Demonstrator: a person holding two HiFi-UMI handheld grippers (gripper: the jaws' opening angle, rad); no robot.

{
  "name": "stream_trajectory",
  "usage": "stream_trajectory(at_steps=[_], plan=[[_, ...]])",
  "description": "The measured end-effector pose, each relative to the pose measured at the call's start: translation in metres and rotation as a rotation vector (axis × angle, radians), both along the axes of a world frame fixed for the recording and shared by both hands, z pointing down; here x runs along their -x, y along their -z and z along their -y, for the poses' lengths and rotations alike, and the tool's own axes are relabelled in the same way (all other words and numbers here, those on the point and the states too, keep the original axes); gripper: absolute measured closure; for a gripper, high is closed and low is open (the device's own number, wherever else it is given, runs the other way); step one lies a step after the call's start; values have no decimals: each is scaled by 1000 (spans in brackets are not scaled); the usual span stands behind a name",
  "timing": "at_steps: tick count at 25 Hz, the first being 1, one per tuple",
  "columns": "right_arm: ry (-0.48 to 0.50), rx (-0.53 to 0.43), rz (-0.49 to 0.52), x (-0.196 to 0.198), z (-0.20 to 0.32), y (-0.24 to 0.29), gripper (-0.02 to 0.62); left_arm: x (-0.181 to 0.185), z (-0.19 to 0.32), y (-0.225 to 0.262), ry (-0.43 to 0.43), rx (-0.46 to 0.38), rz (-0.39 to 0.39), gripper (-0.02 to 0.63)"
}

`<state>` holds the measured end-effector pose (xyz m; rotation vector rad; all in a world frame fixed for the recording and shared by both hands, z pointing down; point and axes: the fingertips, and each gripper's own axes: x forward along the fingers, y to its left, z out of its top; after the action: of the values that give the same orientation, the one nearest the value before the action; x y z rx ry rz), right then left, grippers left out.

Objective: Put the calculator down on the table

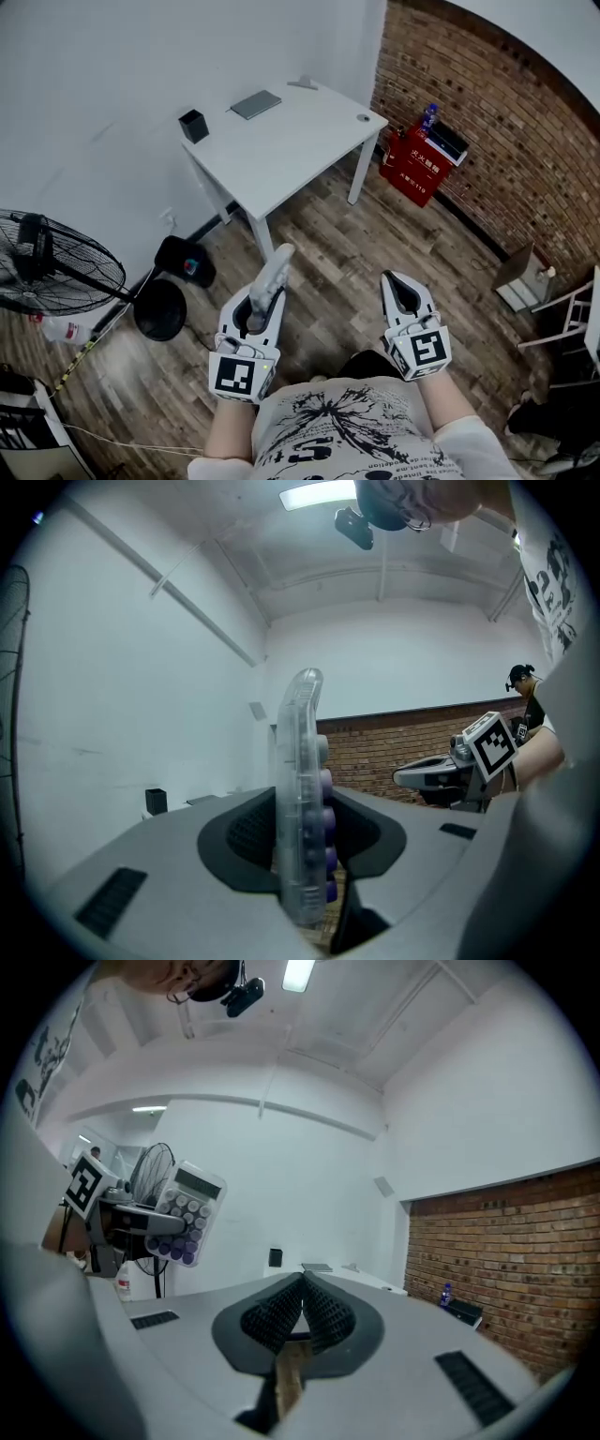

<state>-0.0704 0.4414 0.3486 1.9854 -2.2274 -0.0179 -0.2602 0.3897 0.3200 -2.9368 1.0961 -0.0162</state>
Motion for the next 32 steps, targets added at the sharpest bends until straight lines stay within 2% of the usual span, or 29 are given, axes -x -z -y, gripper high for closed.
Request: stream_trajectory(at_steps=[2,7,9,11,20,23,27,32], plan=[[6,18,4,-8,12,-8,581,-8,10,-1,10,5,-22,465],[34,47,30,-43,60,-31,581,-36,46,-25,40,17,45,465],[66,55,35,-55,94,-40,581,-45,71,-38,63,24,97,465],[109,62,29,-67,135,-46,581,-56,102,-44,98,27,115,465],[273,78,6,-197,304,-37,581,-192,230,-41,266,65,94,465],[325,60,-7,-228,354,-30,581,-229,270,-39,307,69,96,465],[375,64,-2,-252,408,-31,581,-258,313,-43,350,93,76,465],[422,93,6,-262,463,-41,581,-273,364,-62,375,160,78,465]])
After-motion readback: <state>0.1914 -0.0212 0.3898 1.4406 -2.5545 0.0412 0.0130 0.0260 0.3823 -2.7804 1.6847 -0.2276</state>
